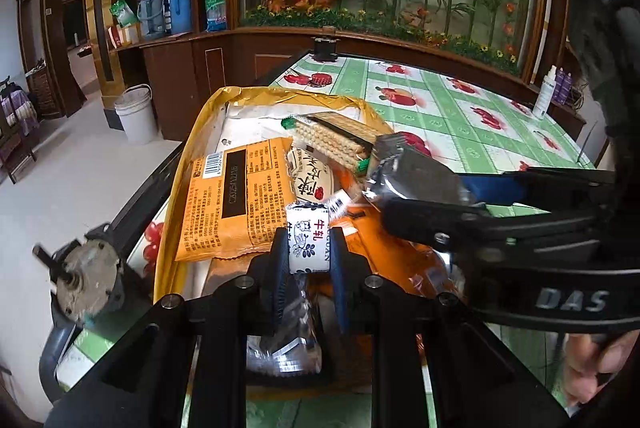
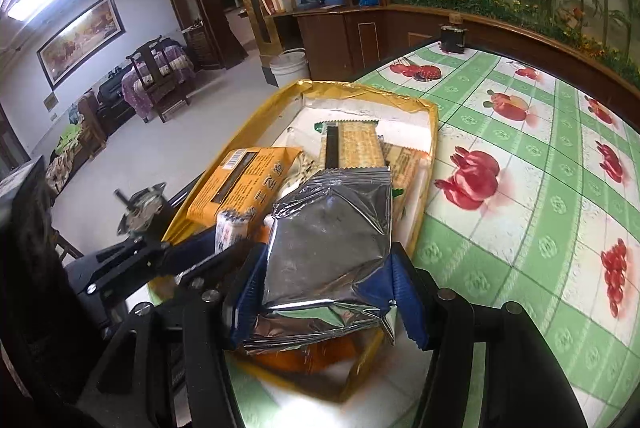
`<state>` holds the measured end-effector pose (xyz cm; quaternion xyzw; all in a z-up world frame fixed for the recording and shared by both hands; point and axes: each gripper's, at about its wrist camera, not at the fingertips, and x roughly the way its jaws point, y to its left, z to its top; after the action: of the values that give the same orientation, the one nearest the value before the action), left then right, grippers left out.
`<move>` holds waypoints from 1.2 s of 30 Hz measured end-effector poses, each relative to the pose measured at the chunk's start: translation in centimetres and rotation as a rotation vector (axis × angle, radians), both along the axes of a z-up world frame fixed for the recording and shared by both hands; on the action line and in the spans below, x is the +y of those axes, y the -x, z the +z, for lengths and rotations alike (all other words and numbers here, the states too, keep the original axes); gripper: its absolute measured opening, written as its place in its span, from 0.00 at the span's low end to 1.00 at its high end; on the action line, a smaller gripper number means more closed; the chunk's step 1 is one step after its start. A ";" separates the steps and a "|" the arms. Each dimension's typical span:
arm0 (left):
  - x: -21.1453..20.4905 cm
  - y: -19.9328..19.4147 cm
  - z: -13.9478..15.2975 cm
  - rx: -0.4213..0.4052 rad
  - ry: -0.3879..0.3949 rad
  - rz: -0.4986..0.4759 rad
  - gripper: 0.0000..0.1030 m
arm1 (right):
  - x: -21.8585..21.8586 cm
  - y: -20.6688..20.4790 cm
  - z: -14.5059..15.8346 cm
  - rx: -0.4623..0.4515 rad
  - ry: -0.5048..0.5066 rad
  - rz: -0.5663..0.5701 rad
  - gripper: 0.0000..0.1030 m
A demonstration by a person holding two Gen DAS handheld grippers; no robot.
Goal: Organize snacks
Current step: 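Lower and release the milk packet with left gripper while right gripper releases the foil bag into the tray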
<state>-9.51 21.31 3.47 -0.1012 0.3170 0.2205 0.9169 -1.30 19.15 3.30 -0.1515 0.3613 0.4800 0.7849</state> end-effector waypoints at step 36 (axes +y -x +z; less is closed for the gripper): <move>1.8 -2.9 -0.7 0.023 -0.076 0.094 0.17 | 8.4 -5.9 -1.2 -0.011 0.001 -0.021 0.60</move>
<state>-6.61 23.14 2.81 -0.0785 0.3138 0.2765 0.9049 4.56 27.57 2.12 -0.1508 0.3590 0.4707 0.7918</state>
